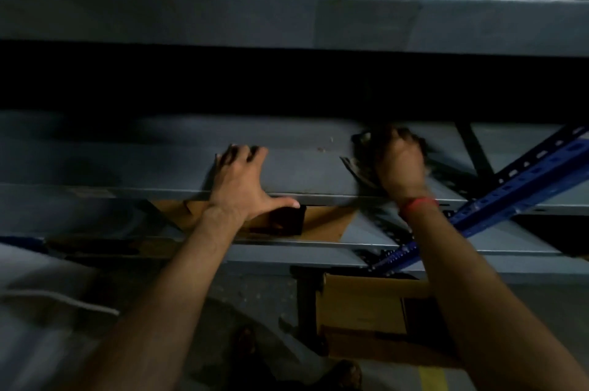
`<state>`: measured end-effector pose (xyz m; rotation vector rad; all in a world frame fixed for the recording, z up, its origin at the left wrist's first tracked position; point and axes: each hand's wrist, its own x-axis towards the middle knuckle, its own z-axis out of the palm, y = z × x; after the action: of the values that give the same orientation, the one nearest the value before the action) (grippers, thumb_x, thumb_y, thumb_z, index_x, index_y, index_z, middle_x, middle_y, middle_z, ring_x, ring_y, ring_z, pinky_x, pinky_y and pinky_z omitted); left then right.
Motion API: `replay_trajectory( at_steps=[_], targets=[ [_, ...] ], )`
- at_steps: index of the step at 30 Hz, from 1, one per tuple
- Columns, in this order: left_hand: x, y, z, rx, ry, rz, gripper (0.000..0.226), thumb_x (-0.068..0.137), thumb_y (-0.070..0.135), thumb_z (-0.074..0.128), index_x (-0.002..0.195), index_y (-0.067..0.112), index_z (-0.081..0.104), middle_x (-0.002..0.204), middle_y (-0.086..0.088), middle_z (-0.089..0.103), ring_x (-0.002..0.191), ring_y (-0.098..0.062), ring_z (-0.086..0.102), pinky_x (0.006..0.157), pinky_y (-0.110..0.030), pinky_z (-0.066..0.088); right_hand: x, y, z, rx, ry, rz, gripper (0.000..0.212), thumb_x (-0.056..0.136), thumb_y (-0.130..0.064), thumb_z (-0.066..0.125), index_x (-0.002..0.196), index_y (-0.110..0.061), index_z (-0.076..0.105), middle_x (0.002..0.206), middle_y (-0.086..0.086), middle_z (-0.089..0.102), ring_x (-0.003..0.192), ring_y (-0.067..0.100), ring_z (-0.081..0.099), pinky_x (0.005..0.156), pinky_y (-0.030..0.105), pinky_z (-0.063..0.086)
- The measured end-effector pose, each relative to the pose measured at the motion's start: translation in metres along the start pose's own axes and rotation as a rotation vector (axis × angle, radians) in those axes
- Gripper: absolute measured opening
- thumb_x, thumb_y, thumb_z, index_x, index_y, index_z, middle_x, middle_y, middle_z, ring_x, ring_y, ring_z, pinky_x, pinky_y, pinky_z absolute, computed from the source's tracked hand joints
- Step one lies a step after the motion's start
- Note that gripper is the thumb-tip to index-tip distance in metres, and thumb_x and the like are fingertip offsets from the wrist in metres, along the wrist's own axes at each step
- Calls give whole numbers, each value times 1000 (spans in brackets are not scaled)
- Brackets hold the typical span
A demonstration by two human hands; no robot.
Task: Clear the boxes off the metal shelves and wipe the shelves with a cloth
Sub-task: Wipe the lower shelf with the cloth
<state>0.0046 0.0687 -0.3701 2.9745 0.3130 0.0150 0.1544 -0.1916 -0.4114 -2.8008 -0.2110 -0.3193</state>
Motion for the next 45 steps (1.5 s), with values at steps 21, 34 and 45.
replay_trajectory(
  at_steps=[21, 34, 45],
  targets=[
    [11, 39, -19, 41, -282, -156, 133, 46, 86, 75, 153, 30, 19, 154, -13, 11, 140, -43, 25, 111, -58, 36, -6, 49, -30, -270, -184, 29, 68, 95, -52, 21, 116, 2, 56, 101, 26, 63, 89, 40, 62, 81, 50, 52],
    [4, 119, -8, -117, -171, 30, 101, 76, 44, 83, 156, 23, 25, 149, -7, 47, 133, -30, 49, 110, -45, 43, -25, -13, -38, 31, -125, -118, 31, 93, -17, 54, 121, -5, 62, 117, 21, 62, 109, 38, 57, 98, 47, 42],
    [17, 127, -19, 15, -217, 57, 74, 70, 42, 88, 134, 18, 59, 131, -4, 56, 118, -27, 56, 98, -42, 50, -95, -14, -42, -149, -100, 117, 76, 77, -28, 81, 139, -4, 44, 136, 20, 48, 127, 36, 44, 114, 50, 31]
  ],
)
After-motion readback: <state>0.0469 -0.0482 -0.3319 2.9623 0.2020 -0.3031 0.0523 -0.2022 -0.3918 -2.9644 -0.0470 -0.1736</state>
